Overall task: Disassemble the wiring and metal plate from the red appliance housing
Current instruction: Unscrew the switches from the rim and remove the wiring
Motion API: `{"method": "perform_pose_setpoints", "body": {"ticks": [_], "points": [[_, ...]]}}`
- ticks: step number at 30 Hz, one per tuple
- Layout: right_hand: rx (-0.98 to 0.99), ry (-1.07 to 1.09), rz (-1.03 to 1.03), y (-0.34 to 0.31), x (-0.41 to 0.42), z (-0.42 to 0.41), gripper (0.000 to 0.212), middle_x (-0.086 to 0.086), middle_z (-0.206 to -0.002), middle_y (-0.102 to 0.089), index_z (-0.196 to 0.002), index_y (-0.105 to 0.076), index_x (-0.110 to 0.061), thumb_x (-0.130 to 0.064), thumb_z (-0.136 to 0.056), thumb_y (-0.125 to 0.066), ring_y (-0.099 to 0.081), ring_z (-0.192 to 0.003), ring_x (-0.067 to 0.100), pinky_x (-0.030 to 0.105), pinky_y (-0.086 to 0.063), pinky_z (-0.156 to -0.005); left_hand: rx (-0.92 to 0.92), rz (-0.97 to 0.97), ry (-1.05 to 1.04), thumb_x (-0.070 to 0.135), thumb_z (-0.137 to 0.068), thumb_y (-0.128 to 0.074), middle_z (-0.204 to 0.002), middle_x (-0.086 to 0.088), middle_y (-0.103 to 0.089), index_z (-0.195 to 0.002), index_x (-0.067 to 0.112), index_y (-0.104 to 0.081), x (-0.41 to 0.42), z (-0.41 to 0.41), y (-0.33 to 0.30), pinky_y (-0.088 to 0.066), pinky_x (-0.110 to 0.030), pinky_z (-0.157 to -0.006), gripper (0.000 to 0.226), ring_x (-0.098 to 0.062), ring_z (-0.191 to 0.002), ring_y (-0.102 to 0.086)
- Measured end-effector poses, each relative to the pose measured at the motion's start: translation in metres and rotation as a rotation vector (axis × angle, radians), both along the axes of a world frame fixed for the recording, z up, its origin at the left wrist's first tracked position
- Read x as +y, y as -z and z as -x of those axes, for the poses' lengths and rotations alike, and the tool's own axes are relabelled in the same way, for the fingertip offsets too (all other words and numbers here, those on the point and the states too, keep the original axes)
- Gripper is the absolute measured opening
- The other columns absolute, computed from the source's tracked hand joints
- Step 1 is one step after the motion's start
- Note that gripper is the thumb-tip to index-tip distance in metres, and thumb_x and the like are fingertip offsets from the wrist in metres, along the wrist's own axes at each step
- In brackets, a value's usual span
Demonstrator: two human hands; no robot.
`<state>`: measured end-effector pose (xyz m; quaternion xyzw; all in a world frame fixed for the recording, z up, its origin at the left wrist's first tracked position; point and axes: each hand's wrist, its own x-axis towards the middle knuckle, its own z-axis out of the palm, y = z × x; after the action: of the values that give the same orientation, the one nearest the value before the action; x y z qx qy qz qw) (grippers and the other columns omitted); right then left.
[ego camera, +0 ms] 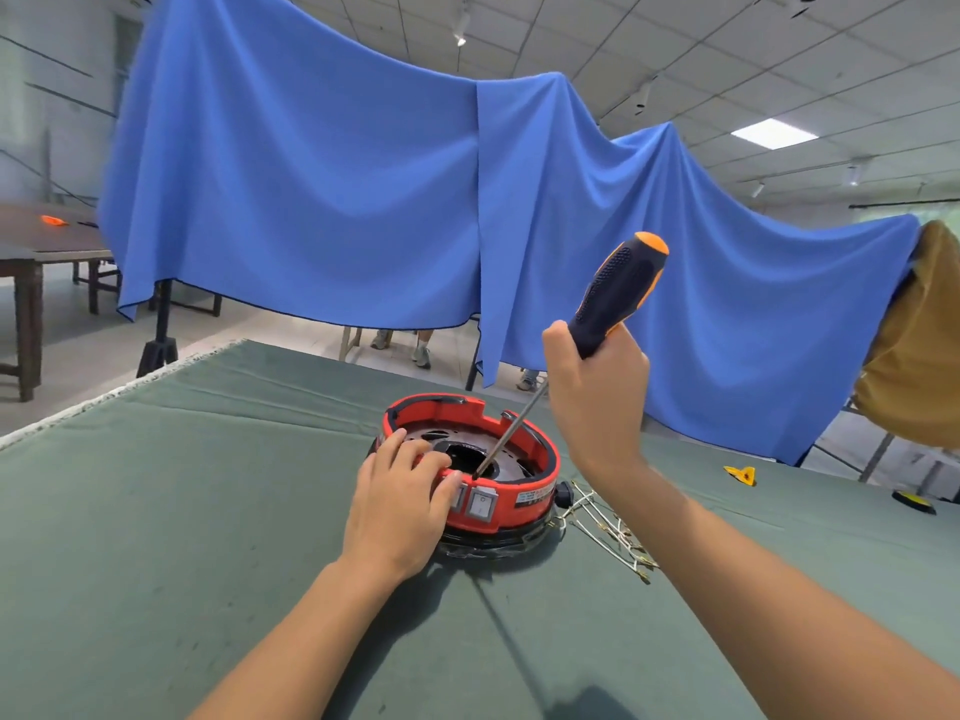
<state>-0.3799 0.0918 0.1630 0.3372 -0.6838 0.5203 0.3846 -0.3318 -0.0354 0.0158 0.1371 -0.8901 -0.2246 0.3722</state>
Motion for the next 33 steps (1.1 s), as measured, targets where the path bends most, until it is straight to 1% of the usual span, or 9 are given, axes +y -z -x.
{"method": "perform_pose_setpoints", "body": {"ticks": [3, 10, 15, 18, 19, 20, 25, 30, 33], "points": [[0.009, -0.014, 0.011, -0.001, -0.002, 0.0, 0.031, -0.012, -0.04, -0.039, -0.057, -0.026, -0.022, -0.024, -0.076, -0.051, -0.036, -0.04, 0.007, 0.013, -0.027, -0.041, -0.008, 0.005, -0.011, 0.043, -0.098, -0.036, -0.133, 0.01, -0.048, -0.121, 0.028, -0.056, 0.0, 0.0, -0.001, -0.015, -0.033, -0.112, 0.034, -0.013, -0.14, -0.016], [-0.001, -0.016, -0.017, -0.004, -0.003, 0.002, 0.029, -0.008, -0.043, -0.034, -0.058, -0.025, -0.02, -0.026, -0.073, -0.05, -0.031, -0.042, 0.009, 0.015, -0.026, -0.04, -0.001, -0.009, -0.002, 0.043, -0.097, -0.037, -0.132, 0.009, -0.048, -0.124, 0.033, -0.056, 0.0, 0.001, -0.001, -0.019, -0.036, -0.108, 0.035, -0.012, -0.138, -0.017], [-0.001, -0.018, -0.045, -0.003, -0.004, -0.001, 0.03, -0.01, -0.042, -0.036, -0.057, -0.025, -0.021, -0.023, -0.073, -0.05, -0.033, -0.041, 0.008, 0.013, -0.027, -0.04, 0.024, -0.034, 0.019, 0.042, -0.096, -0.041, -0.131, 0.008, -0.05, -0.124, 0.034, -0.058, -0.001, -0.001, -0.001, -0.019, -0.036, -0.109, 0.034, -0.012, -0.136, -0.02], [-0.047, 0.026, -0.117, -0.009, -0.008, 0.0, 0.028, -0.006, -0.042, -0.031, -0.058, -0.026, -0.02, -0.026, -0.073, -0.049, -0.029, -0.043, 0.013, 0.018, -0.025, -0.041, 0.056, -0.054, 0.054, 0.038, -0.096, -0.044, -0.129, 0.012, -0.053, -0.115, 0.031, -0.064, 0.0, 0.0, -0.002, -0.019, -0.037, -0.111, 0.028, -0.011, -0.137, -0.022], [-0.061, 0.056, -0.157, -0.012, -0.011, 0.001, 0.029, -0.006, -0.043, -0.03, -0.058, -0.026, -0.02, -0.026, -0.074, -0.05, -0.028, -0.044, 0.014, 0.024, -0.026, -0.043, 0.063, -0.055, 0.069, 0.037, -0.096, -0.044, -0.129, 0.013, -0.054, -0.112, 0.03, -0.065, 0.0, 0.0, -0.003, -0.019, -0.039, -0.112, 0.027, -0.01, -0.137, -0.023], [-0.072, 0.081, -0.198, -0.016, -0.015, 0.002, 0.03, -0.006, -0.045, -0.03, -0.058, -0.027, -0.02, -0.025, -0.076, -0.05, -0.029, -0.045, 0.014, 0.028, -0.025, -0.045, 0.068, -0.054, 0.083, 0.035, -0.097, -0.045, -0.128, 0.014, -0.054, -0.11, 0.029, -0.065, 0.0, 0.001, -0.003, -0.019, -0.04, -0.113, 0.025, -0.009, -0.138, -0.024], [-0.122, 0.151, -0.325, -0.026, -0.039, 0.014, 0.031, -0.004, -0.052, -0.036, -0.06, -0.03, -0.019, -0.025, -0.083, -0.049, -0.033, -0.047, 0.016, 0.029, -0.023, -0.048, 0.09, -0.077, 0.102, 0.033, -0.096, -0.046, -0.117, 0.012, -0.058, -0.105, 0.025, -0.065, -0.002, 0.002, -0.001, -0.023, -0.037, -0.11, 0.022, -0.008, -0.132, -0.031], [-0.19, 0.192, -0.364, -0.028, -0.058, 0.03, 0.03, -0.005, -0.057, -0.045, -0.063, -0.036, -0.019, -0.032, -0.086, -0.048, -0.04, -0.05, 0.012, 0.028, -0.025, -0.047, 0.082, -0.088, 0.097, 0.037, -0.096, -0.045, -0.116, 0.012, -0.057, -0.107, 0.026, -0.063, -0.002, 0.004, 0.0, -0.025, -0.036, -0.109, 0.024, -0.007, -0.128, -0.033], [-0.223, 0.195, -0.363, -0.028, -0.066, 0.039, 0.028, -0.005, -0.059, -0.046, -0.064, -0.037, -0.021, -0.031, -0.087, -0.049, -0.042, -0.052, 0.011, 0.028, -0.026, -0.048, 0.096, -0.084, 0.092, 0.038, -0.096, -0.045, -0.115, 0.013, -0.056, -0.107, 0.027, -0.063, -0.002, 0.005, 0.001, -0.024, -0.034, -0.108, 0.024, -0.005, -0.127, -0.033]]}}
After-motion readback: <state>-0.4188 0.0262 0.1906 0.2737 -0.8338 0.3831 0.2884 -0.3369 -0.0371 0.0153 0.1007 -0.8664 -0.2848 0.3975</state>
